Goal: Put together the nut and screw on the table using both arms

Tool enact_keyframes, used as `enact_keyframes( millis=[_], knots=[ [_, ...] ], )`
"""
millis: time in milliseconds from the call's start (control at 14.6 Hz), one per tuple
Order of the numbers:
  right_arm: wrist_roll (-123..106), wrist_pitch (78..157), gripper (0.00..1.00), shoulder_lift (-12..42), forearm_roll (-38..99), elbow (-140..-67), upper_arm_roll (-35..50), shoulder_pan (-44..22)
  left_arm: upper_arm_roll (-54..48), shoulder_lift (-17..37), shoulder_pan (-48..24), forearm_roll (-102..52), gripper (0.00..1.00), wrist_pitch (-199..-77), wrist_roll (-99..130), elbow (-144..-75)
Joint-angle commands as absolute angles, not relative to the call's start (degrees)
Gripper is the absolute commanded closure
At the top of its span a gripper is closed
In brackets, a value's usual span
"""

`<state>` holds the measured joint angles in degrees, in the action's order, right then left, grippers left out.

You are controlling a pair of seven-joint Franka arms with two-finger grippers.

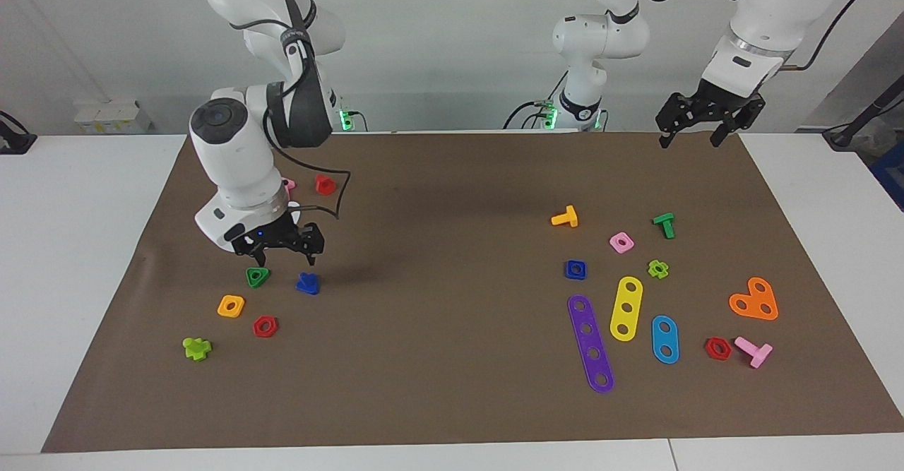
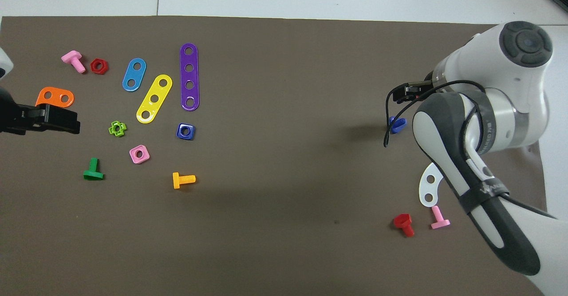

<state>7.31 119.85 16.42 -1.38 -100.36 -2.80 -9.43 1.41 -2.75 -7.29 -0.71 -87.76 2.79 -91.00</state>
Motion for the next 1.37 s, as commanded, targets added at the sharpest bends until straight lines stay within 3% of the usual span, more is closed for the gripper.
enact_keyframes(
  millis=[0, 274, 615, 684, 752, 1026, 1299],
  knots=[
    [6.5, 125.2, 0.03, 17.3, -1.1, -105.1, -3.0, -9.2, 1.8, -4.1, -8.3, -1.5, 0.01, -88.2, 1.1, -92.5],
    [5.6, 133.6, 0.07, 17.0, -1.1, -113.7, -3.0, -8.6, 1.8, -4.3, -8.3, -1.5, 0.02, -88.6, 0.4, -92.9],
    [5.7, 133.5, 0.15, 17.0, -1.1, -115.0, -3.0, -8.8, 1.8, -5.7, -9.0, -2.5, 0.04, -91.5, 0.4, -96.5],
    [5.7, 133.5, 0.20, 17.0, -1.1, -115.0, -3.0, -8.8, 1.8, -6.3, -10.2, -2.9, 0.04, -93.6, 0.5, -98.7],
    [5.8, 133.6, 0.32, 17.0, -1.1, -115.0, -3.0, -8.8, 1.8, -6.0, -10.8, -3.0, 0.04, -94.5, 0.6, -99.5],
    [6.2, 134.8, 0.34, 17.2, -1.1, -114.8, -3.0, -8.7, 1.8, -3.7, -13.3, -3.0, 0.04, -102.4, 0.7, -102.7],
    [6.5, 136.6, 0.34, 17.4, -1.1, -114.9, -3.0, -9.3, 1.8, 1.9, -14.8, -3.0, 0.04, -106.3, 0.9, -103.0]
  ],
)
